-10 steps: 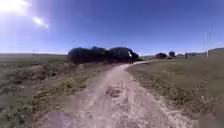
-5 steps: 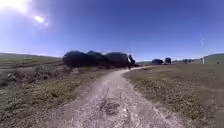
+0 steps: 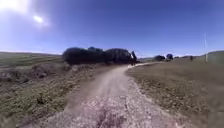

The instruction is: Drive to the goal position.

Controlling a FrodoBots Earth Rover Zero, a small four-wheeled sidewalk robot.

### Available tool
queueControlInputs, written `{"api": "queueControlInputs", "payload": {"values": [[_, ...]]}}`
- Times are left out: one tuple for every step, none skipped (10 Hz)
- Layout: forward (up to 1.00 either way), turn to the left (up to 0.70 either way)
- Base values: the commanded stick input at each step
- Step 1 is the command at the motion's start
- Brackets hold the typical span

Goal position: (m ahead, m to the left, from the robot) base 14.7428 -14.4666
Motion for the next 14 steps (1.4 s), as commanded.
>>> {"api": "queueControlInputs", "payload": {"values": [[1.00, 0.00], [1.00, 0.00], [1.00, 0.00], [1.00, 0.00], [1.00, 0.00], [1.00, 0.00], [1.00, 0.00], [1.00, 0.00], [1.00, 0.00], [1.00, 0.00], [1.00, 0.00], [1.00, 0.00], [1.00, 0.00], [1.00, 0.00]]}}
